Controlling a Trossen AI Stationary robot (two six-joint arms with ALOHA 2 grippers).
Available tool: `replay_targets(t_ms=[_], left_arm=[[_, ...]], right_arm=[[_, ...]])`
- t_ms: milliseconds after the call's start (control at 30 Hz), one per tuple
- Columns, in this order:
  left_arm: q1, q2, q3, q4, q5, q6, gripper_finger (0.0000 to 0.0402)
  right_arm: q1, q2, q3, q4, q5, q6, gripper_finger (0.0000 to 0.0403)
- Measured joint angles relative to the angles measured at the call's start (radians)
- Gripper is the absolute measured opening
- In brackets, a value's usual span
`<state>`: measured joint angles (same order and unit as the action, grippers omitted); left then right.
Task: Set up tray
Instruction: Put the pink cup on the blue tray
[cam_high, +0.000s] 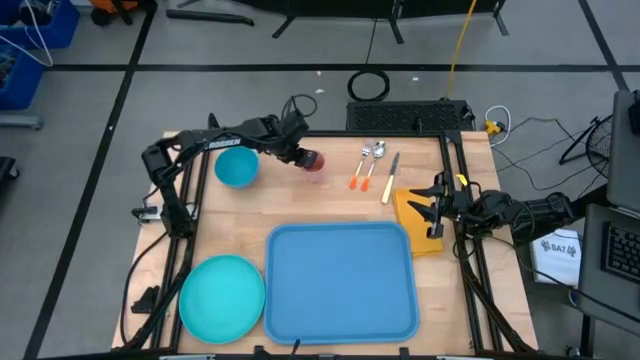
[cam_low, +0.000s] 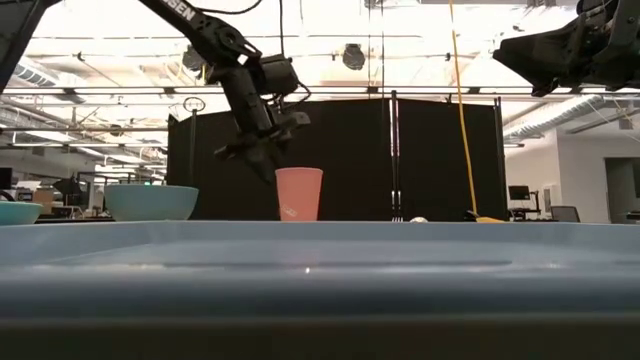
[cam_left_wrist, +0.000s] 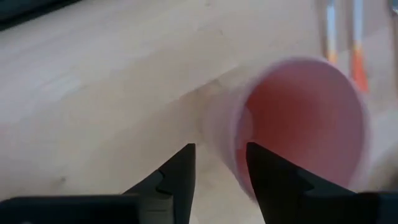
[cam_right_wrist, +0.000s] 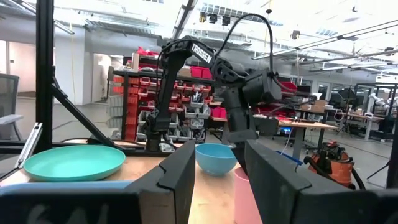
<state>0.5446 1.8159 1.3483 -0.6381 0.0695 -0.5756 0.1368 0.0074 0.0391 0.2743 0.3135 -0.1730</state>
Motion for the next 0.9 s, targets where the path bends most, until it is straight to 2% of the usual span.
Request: replay_targets(t_ms=[133, 200, 267, 333, 500, 633, 767, 900], left_arm=[[0.002, -0.003, 0.0, 0.005, -0.003, -0.008, 0.012], [0.001, -0.003, 0.0, 0.003, 0.0, 0.009, 0.0087], [-0.001, -0.001, 0.0, 0.005, 0.0, 0.027, 0.0036], [-0.007, -0.001, 0.0, 0.016, -0.006, 0.046, 0.0013], [-0.035, -0.029, -0.001, 0.032, 0.009, 0.088, 0.0006], [-0.093, -0.125, -0.001, -0.014, 0.022, 0.12, 0.0005], [-0.216, -0.248, 0.0, -0.161, -0.002, 0.083, 0.0005], [-0.393, -0.329, 0.0, -0.34, -0.129, -0.051, 0.0005]], right_arm=[[0.0, 0.0, 0.0, 0.0, 0.0, 0.0, 0.013], [0.0, 0.0, 0.0, 0.001, 0.0, 0.0, 0.013], [0.0, 0.0, 0.0, 0.001, 0.0, -0.006, 0.013], [0.0, 0.0, 0.0, 0.001, 0.0, -0.008, 0.013], [0.0, 0.0, 0.0, 0.001, 0.0, -0.008, 0.013], [0.0, 0.0, 0.0, -0.001, 0.0, -0.008, 0.013], [0.0, 0.0, 0.0, -0.002, 0.001, -0.008, 0.013], [0.0, 0.0, 0.0, -0.004, 0.002, -0.008, 0.013]])
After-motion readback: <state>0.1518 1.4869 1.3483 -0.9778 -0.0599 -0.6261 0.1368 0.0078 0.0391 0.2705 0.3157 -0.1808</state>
